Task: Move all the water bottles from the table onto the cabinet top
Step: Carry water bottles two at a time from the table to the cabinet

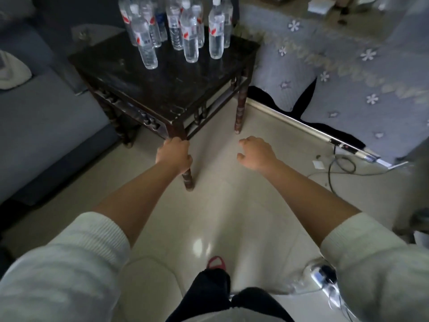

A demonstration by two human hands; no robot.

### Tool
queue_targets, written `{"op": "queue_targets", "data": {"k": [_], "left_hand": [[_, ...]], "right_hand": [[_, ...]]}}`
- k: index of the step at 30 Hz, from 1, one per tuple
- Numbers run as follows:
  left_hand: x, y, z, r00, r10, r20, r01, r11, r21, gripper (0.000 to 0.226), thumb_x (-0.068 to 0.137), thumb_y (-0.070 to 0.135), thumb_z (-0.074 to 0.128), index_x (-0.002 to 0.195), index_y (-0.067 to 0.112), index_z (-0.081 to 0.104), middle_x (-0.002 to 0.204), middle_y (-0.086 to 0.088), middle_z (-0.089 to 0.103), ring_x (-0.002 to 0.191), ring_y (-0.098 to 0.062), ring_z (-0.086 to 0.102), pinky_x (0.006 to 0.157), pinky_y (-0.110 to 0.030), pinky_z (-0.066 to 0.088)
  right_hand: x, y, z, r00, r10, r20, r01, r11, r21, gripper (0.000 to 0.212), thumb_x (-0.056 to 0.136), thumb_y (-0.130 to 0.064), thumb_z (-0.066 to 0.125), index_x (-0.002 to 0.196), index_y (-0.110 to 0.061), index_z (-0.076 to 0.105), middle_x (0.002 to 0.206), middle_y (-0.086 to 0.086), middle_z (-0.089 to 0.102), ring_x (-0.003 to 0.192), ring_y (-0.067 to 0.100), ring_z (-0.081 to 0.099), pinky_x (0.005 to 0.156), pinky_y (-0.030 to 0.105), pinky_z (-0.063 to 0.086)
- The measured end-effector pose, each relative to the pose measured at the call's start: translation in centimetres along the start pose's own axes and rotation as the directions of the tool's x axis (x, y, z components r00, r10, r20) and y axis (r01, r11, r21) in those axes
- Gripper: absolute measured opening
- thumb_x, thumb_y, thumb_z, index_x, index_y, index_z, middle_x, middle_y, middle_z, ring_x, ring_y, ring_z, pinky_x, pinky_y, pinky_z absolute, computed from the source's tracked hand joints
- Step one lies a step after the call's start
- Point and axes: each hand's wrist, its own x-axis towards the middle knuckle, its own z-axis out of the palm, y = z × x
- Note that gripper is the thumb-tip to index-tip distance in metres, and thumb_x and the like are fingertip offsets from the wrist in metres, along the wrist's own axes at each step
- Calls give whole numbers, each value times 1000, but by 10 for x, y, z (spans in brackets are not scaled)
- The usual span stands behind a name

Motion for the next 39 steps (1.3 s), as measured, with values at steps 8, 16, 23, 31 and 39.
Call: {"op": "queue_targets", "data": {"k": [8,16,23,31,39], "left_hand": [[158,6,-45,999,17,-28,-19,998,-62,41,91,21,47,130,9,49,133,-16,47,128,-35,39,104,-44,40],[314,13,-88,997,-52,-64,41,986,-161,45,91,24,49,134,9,47,135,-16,46,128,-34,42,106,-44,40],[431,12,-140,982,-123,-142,91,973,-214,42,90,22,51,129,7,50,129,-16,50,123,-34,45,101,-44,44],[532,1,-191,965,-126,-230,73,971,-227,54,91,21,51,140,7,35,140,-20,41,129,-36,40,104,-45,38],[596,-20,-222,985,-108,-136,82,979,-186,53,90,33,54,137,12,39,135,-18,42,123,-34,46,97,-41,43]], "right_hand": [[158,22,-61,999,-1,-45,7,992,125,41,93,-25,48,131,-11,50,134,15,51,125,33,47,101,38,42],[326,43,-126,993,-99,-68,111,974,199,45,93,-22,48,136,-9,45,136,18,49,126,34,47,104,38,40],[453,47,-188,964,-227,-136,249,952,176,43,93,-23,50,133,-8,48,132,16,51,123,33,49,97,37,44],[558,38,-241,946,-165,-279,230,947,222,56,89,-20,55,140,-8,33,143,18,33,126,36,43,95,42,45],[629,21,-261,984,-155,-83,169,968,186,63,87,-25,59,143,-15,32,139,20,39,127,34,44,102,39,40]]}}
